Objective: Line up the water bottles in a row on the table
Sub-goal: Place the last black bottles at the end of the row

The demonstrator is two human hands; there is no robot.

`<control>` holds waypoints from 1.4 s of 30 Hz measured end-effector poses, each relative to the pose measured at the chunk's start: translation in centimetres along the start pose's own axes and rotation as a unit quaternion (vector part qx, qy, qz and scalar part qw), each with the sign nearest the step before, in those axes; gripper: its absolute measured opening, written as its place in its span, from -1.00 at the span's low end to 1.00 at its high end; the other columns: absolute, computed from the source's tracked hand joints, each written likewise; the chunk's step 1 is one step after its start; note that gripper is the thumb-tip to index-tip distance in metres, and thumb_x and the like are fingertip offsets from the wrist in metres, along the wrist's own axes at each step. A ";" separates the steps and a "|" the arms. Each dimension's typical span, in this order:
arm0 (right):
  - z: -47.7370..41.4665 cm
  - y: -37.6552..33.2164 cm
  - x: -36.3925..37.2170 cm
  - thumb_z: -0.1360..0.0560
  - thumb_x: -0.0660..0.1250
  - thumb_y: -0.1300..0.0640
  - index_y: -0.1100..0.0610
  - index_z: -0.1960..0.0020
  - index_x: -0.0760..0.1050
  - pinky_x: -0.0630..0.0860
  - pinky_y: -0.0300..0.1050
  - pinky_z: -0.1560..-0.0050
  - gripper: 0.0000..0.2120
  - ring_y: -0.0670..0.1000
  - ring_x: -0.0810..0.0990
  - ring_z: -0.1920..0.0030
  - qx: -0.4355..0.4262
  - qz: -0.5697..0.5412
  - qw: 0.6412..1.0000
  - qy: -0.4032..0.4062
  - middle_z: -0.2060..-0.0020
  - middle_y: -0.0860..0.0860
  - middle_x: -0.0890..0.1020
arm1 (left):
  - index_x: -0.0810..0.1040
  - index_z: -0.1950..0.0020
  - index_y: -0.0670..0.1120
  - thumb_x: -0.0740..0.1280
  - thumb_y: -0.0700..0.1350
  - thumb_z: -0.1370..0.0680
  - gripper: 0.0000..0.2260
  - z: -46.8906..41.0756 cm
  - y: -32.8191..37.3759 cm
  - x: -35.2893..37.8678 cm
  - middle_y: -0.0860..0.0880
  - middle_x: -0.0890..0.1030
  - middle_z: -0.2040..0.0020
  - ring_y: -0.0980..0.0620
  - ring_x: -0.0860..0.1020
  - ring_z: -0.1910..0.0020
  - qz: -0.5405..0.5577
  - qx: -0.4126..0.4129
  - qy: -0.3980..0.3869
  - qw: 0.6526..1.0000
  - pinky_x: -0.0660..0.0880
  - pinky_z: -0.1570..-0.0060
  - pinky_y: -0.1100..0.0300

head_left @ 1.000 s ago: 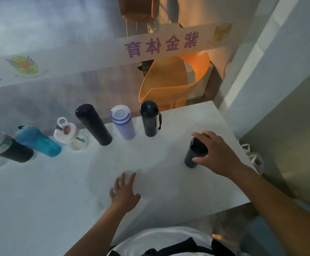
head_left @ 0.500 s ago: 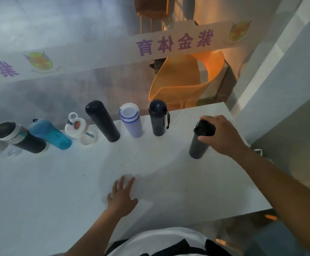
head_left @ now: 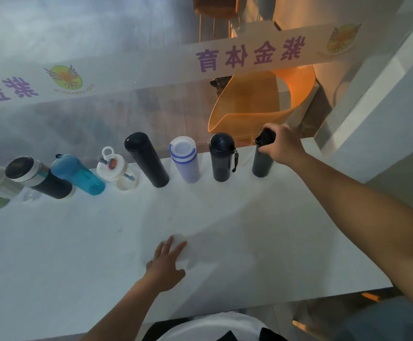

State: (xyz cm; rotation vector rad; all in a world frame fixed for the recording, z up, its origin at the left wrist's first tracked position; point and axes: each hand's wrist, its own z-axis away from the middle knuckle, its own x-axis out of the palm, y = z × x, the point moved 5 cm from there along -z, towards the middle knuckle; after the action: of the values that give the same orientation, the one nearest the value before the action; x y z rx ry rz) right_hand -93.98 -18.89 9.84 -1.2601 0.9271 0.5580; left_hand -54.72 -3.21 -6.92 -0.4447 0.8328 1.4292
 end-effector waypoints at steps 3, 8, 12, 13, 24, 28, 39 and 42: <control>-0.1 0.0 0.4 -0.34 0.50 0.12 0.10 -0.37 0.42 0.46 -0.02 -0.13 -0.37 0.24 0.50 -0.12 0.002 0.000 1.000 0.002 -0.19 0.19 0.47 | -0.08 -0.56 0.28 0.29 0.06 -0.53 -0.28 0.0 -0.1 0.0 0.10 -0.25 -0.59 -0.03 -0.19 -0.58 -0.007 0.005 -0.003 1.000 0.29 -0.39 -0.15; 0.1 0.0 0.4 -0.35 0.51 0.13 0.10 -0.38 0.41 0.46 0.00 -0.16 -0.38 0.23 0.49 -0.14 0.009 -0.001 1.000 0.008 -0.19 0.21 0.46 | -0.08 -0.55 0.29 0.29 0.07 -0.53 -0.28 0.1 -0.1 0.0 0.11 -0.26 -0.59 -0.03 -0.19 -0.57 -0.017 0.010 -0.002 1.000 0.32 -0.37 -0.12; 0.1 -0.1 0.3 -0.36 0.51 0.11 0.08 -0.37 0.41 0.46 0.00 -0.15 -0.38 0.23 0.49 -0.14 0.013 -0.001 1.000 0.012 -0.19 0.20 0.46 | -0.08 -0.54 0.30 0.28 0.06 -0.53 -0.28 0.2 -0.1 -0.2 0.12 -0.27 -0.58 -0.02 -0.20 -0.57 -0.019 0.012 -0.007 1.000 0.32 -0.36 -0.12; 0.1 -0.2 0.3 -0.36 0.51 0.12 0.08 -0.37 0.41 0.46 -0.01 -0.14 -0.39 0.23 0.49 -0.14 0.014 0.000 1.000 0.012 -0.19 0.20 0.46 | -0.08 -0.54 0.30 0.28 0.06 -0.53 -0.29 0.2 -0.1 -0.2 0.12 -0.26 -0.58 -0.01 -0.20 -0.57 -0.020 0.013 -0.008 1.000 0.32 -0.36 -0.12; 0.7 -1.2 0.3 -0.40 0.45 -0.04 0.05 -0.44 0.29 0.38 0.20 -0.31 -0.33 0.25 0.38 -0.31 -0.010 0.074 0.997 0.037 -0.32 0.18 0.39 | -0.04 -0.56 0.26 0.28 0.06 -0.53 -0.30 0.4 -0.7 -0.7 0.10 -0.22 -0.59 -0.01 -0.17 -0.57 -0.007 0.019 -0.004 1.000 0.30 -0.38 -0.11; 1.3 -5.1 1.4 -0.41 0.37 -0.15 0.03 -0.36 0.35 0.34 0.21 -0.35 -0.42 0.19 0.38 -0.33 -0.133 0.089 0.986 0.054 -0.30 0.09 0.46 | -0.05 -0.56 0.26 0.28 0.06 -0.53 -0.30 0.5 -0.9 -0.6 0.10 -0.23 -0.59 0.00 -0.18 -0.57 -0.010 0.020 0.000 1.000 0.30 -0.38 -0.10; 0.8 -8.9 7.0 -0.44 0.45 0.12 -0.05 -0.50 0.16 0.48 0.06 -0.24 -0.26 0.19 0.46 -0.29 -0.125 0.079 0.984 -0.095 -0.35 0.10 0.39 | -0.01 -0.56 0.25 0.29 0.05 -0.53 -0.31 0.6 -1.3 -0.7 0.13 -0.20 -0.59 0.03 -0.16 -0.57 0.002 0.024 0.001 1.000 0.33 -0.36 -0.08; 0.5 -9.0 7.0 -0.44 0.45 0.16 -0.05 -0.49 0.17 0.49 0.07 -0.24 -0.27 0.21 0.46 -0.29 -0.125 0.076 0.985 -0.094 -0.36 0.11 0.39 | -0.01 -0.56 0.25 0.29 0.05 -0.53 -0.31 0.7 -1.3 -0.7 0.13 -0.20 -0.59 0.04 -0.15 -0.57 0.004 0.027 0.004 1.000 0.32 -0.37 -0.08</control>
State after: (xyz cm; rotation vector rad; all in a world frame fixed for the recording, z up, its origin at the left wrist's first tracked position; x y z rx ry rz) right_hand -82.90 -21.58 8.95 -1.3406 0.8161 0.9203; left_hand -53.23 -3.36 -6.18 -0.4065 0.8774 1.4102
